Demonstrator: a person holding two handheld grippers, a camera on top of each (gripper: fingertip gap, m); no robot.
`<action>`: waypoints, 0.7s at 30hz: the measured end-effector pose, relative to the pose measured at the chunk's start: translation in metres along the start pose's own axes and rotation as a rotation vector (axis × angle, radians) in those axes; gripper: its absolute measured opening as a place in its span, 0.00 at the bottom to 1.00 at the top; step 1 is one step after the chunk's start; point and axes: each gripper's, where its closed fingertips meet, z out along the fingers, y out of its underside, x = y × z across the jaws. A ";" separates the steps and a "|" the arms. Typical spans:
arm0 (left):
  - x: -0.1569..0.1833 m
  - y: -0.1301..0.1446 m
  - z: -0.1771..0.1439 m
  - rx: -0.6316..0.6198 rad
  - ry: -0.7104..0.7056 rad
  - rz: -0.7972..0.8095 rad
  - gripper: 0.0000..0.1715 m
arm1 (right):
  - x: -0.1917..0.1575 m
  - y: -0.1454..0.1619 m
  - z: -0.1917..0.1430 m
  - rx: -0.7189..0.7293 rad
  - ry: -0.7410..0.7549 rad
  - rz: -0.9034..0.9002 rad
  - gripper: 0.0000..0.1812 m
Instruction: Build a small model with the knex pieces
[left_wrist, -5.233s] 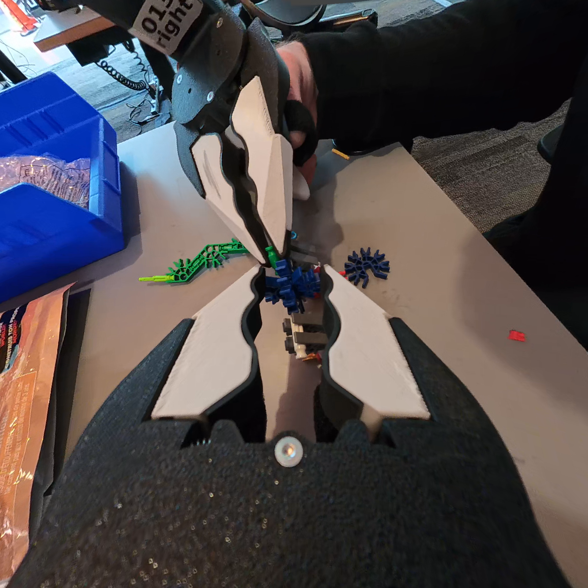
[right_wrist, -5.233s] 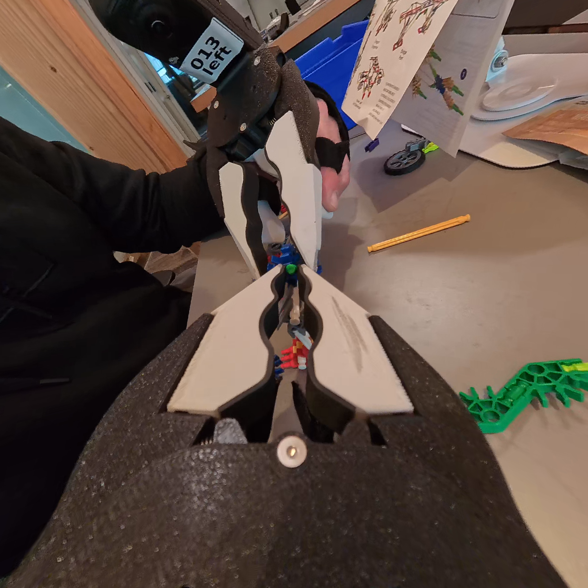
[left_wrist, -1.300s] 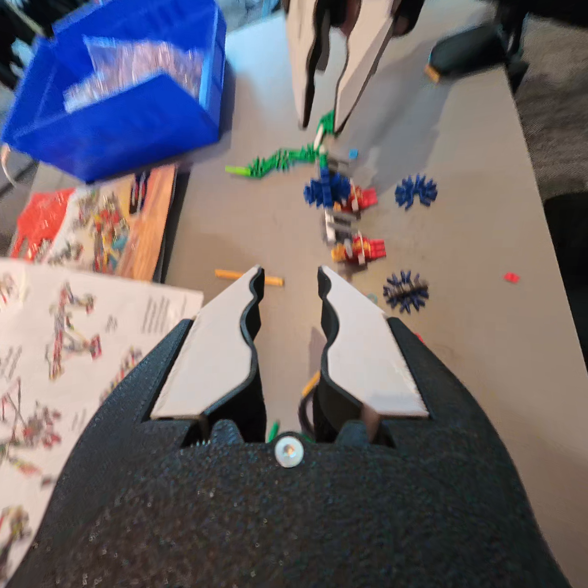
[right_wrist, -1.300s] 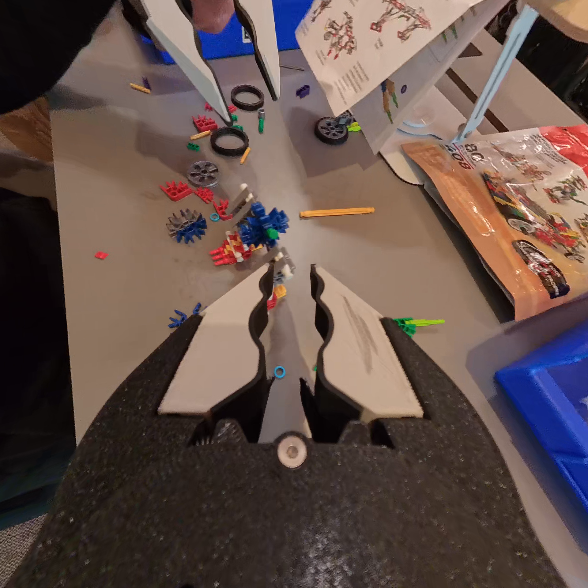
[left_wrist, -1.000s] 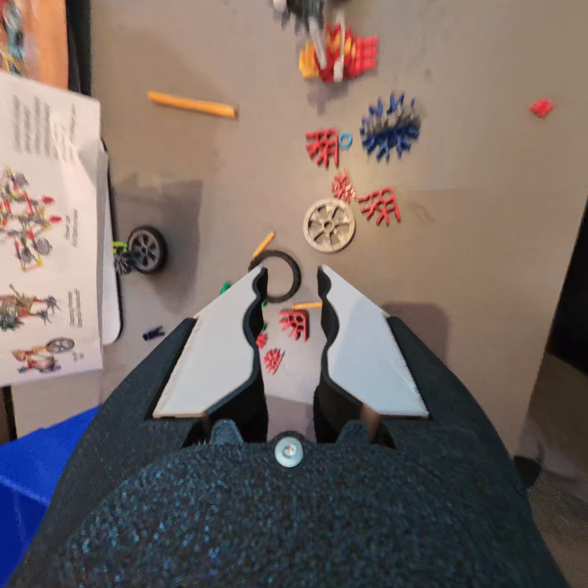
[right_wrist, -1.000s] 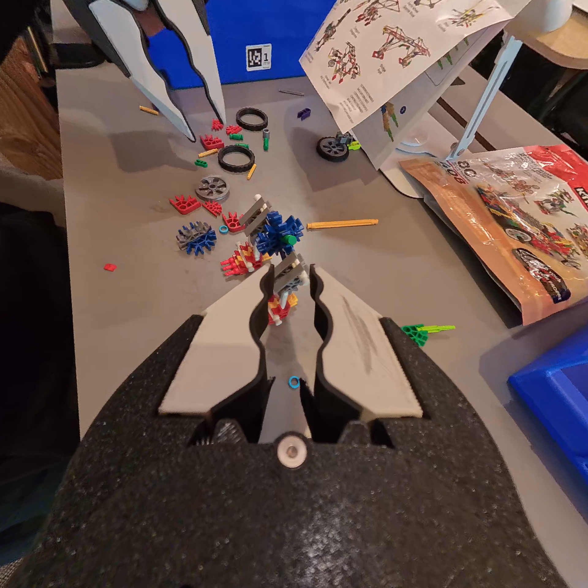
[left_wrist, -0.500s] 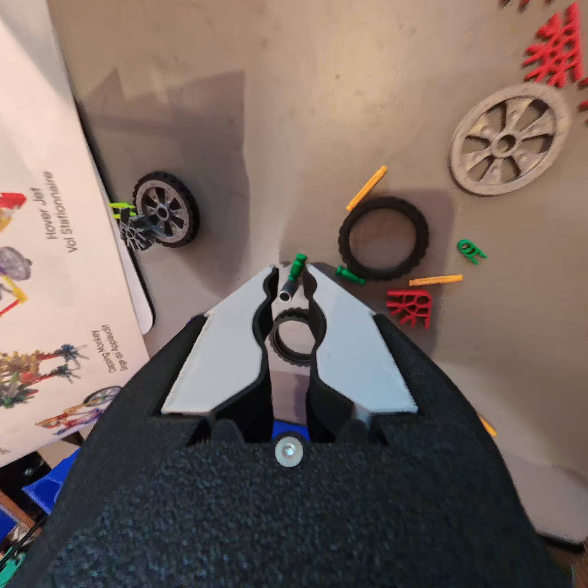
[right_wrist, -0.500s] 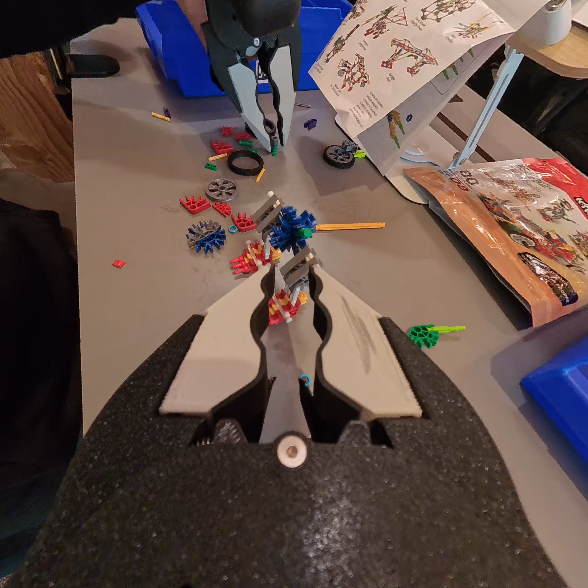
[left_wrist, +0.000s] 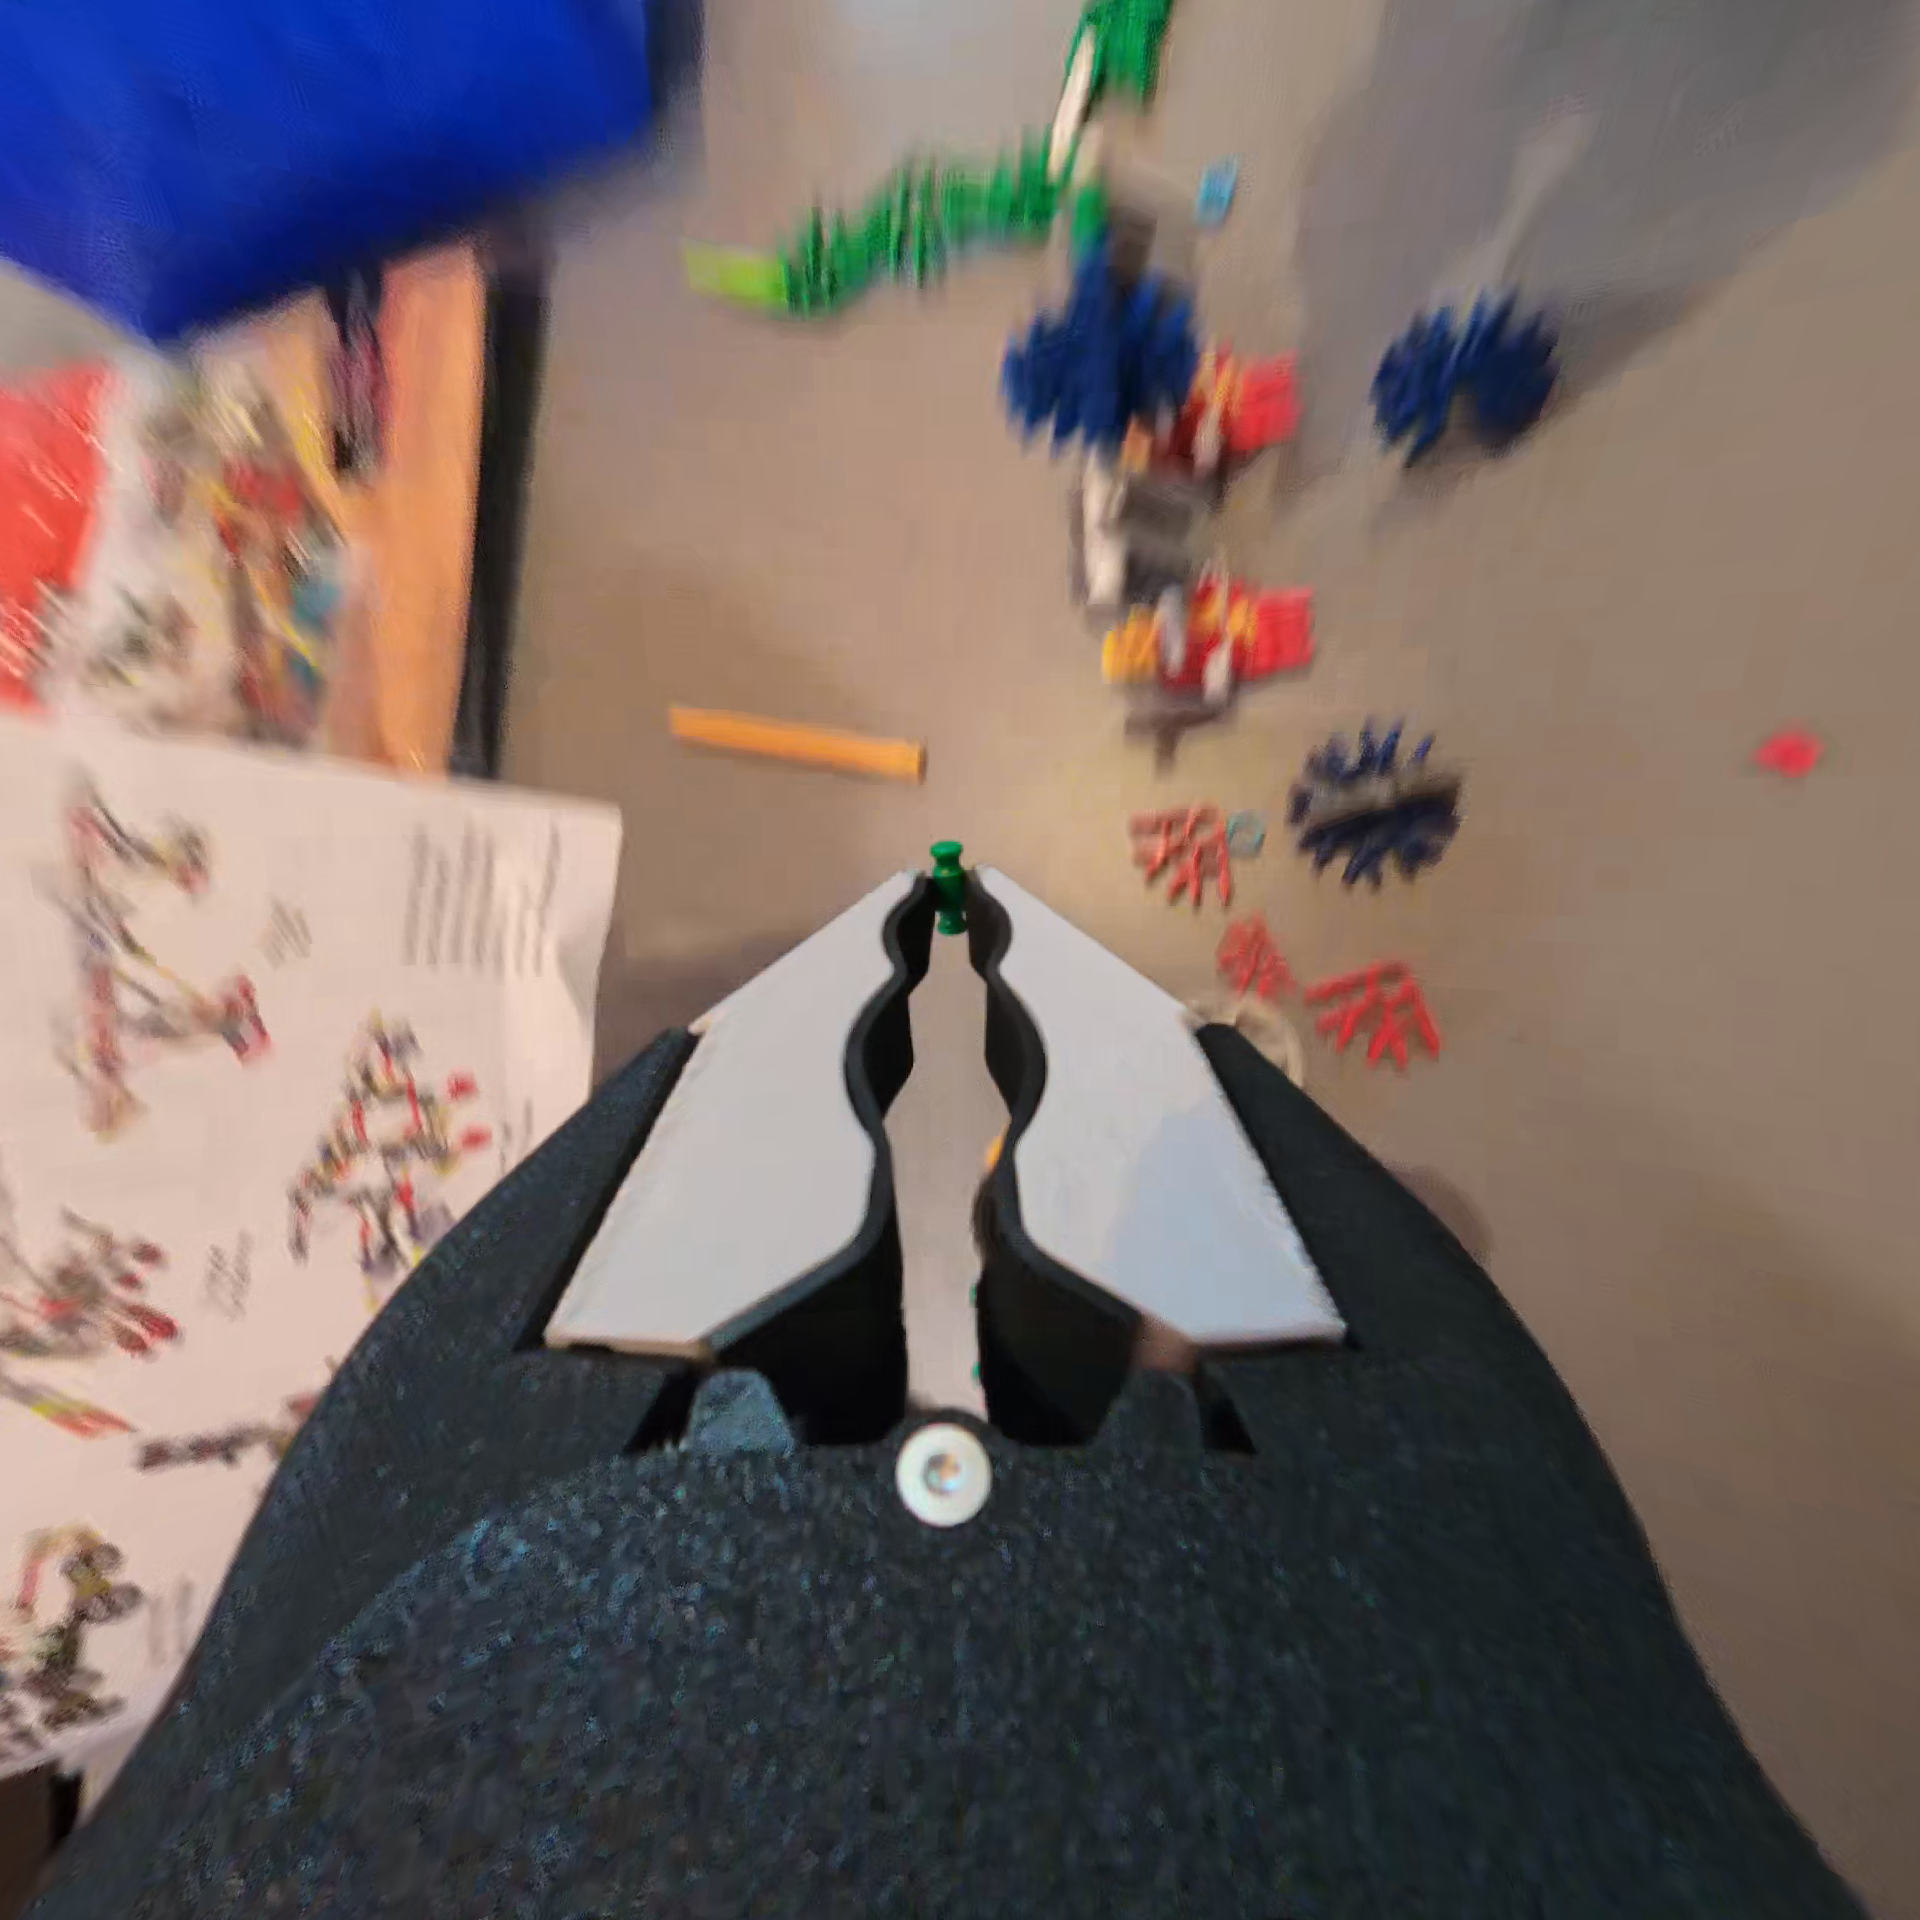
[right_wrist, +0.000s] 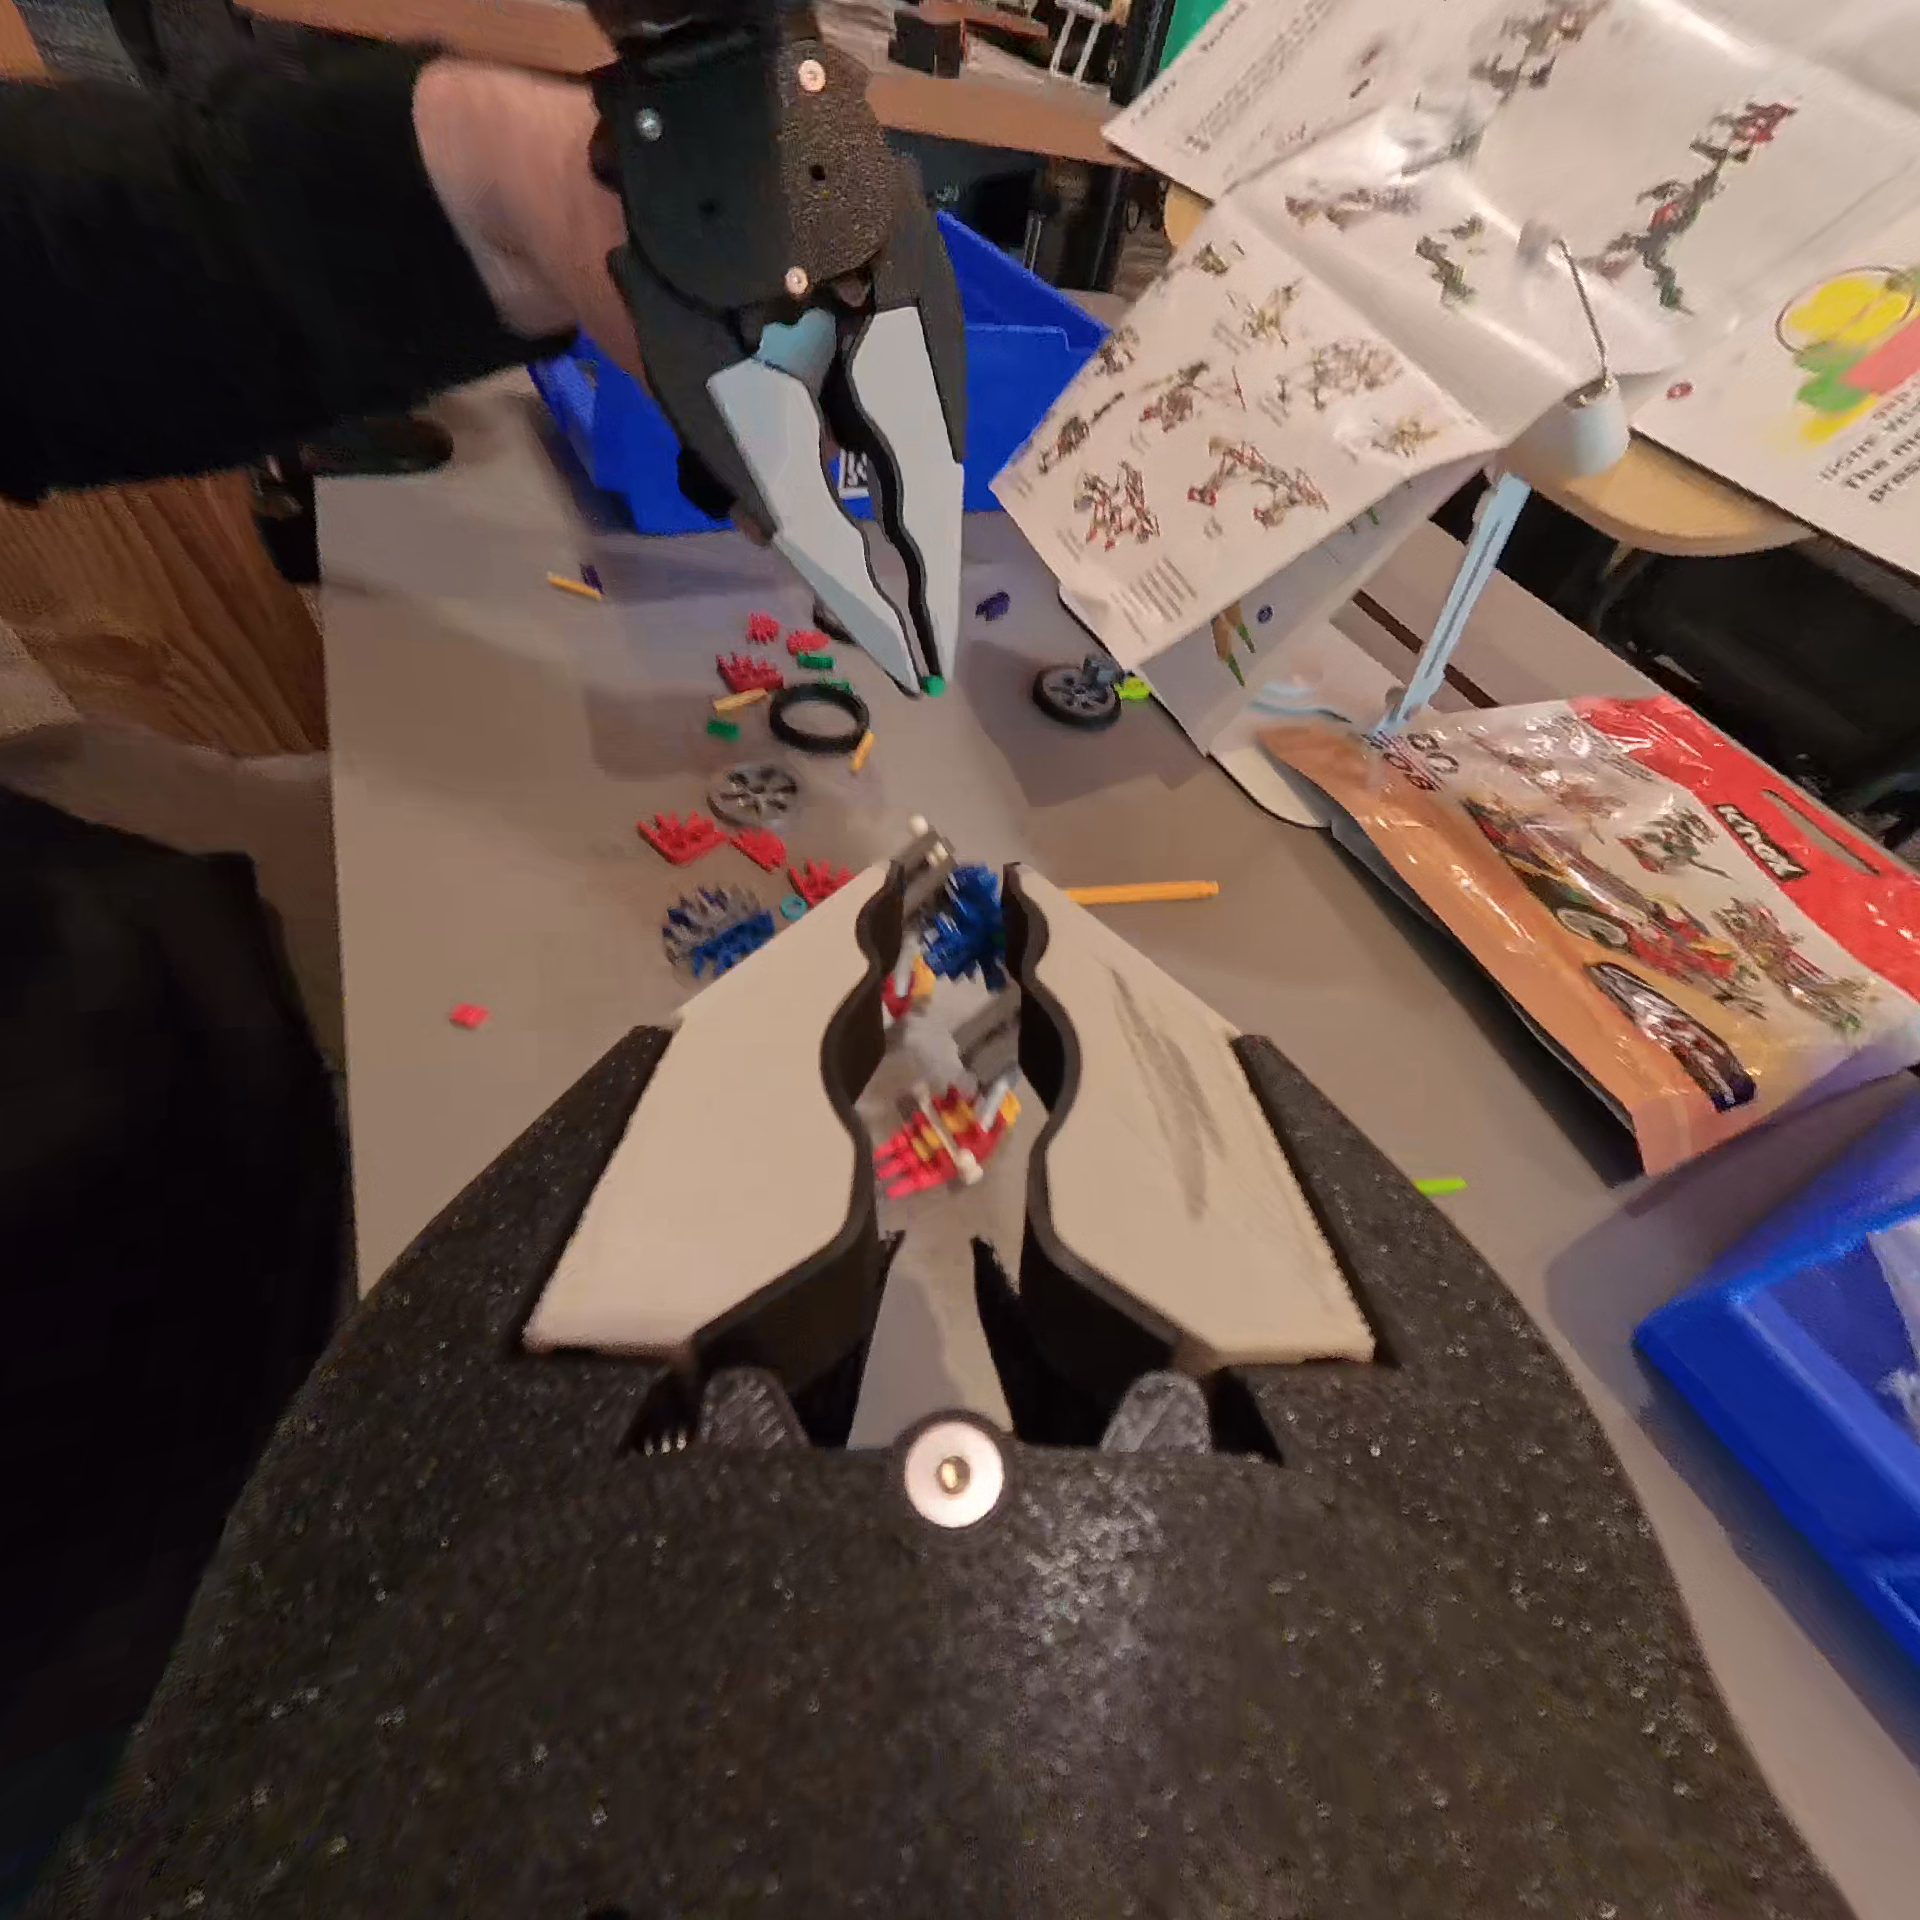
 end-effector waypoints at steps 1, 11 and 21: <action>0.004 -0.019 -0.002 0.052 -0.038 0.035 0.03 | -0.004 -0.005 0.003 0.001 -0.009 0.013 0.10; 0.037 -0.099 -0.006 0.256 -0.303 0.300 0.03 | -0.021 -0.011 0.034 0.030 -0.013 0.228 0.07; 0.045 -0.103 -0.005 0.211 -0.419 0.461 0.03 | -0.029 -0.015 0.027 0.144 -0.104 0.493 0.07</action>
